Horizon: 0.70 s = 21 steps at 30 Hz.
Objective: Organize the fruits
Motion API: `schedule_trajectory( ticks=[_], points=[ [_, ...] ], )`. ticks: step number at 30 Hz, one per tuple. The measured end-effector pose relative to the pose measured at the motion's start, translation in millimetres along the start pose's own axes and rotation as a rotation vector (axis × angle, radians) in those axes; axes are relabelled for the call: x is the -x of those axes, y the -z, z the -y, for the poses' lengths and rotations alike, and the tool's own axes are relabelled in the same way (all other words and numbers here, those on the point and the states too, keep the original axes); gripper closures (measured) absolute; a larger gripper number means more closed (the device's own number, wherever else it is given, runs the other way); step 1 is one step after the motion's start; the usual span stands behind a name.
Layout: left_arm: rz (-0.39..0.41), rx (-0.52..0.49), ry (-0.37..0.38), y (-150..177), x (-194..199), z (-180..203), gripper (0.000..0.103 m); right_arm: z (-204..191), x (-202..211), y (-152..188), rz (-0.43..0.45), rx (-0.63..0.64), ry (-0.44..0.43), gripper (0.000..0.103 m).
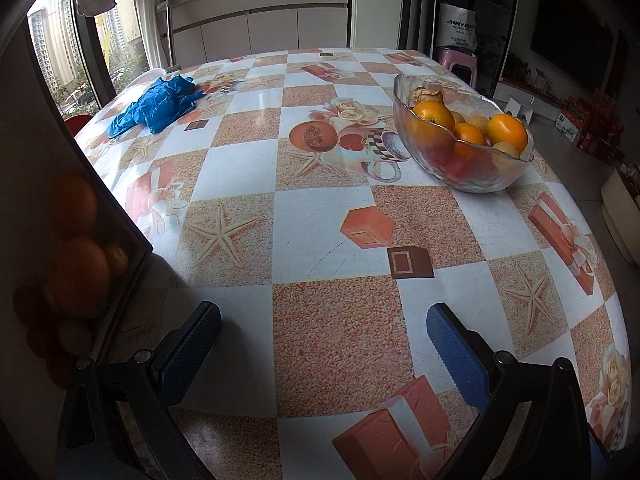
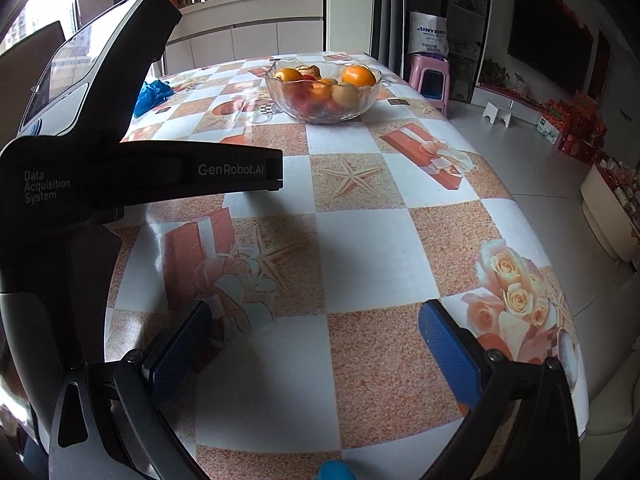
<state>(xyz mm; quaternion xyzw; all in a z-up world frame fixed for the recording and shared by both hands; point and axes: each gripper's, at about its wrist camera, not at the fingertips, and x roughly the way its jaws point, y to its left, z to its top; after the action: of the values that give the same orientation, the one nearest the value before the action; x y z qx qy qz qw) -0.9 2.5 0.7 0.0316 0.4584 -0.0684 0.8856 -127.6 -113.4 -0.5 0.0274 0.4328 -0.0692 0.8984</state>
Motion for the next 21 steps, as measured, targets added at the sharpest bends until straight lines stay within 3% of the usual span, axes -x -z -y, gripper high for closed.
schedule_trajectory(
  ticks=[21],
  points=[
    [0.0,0.0,-0.001,0.9,-0.5,0.8,0.0,-0.2,0.3,0.2,0.001,0.0,0.0,0.0]
  ],
)
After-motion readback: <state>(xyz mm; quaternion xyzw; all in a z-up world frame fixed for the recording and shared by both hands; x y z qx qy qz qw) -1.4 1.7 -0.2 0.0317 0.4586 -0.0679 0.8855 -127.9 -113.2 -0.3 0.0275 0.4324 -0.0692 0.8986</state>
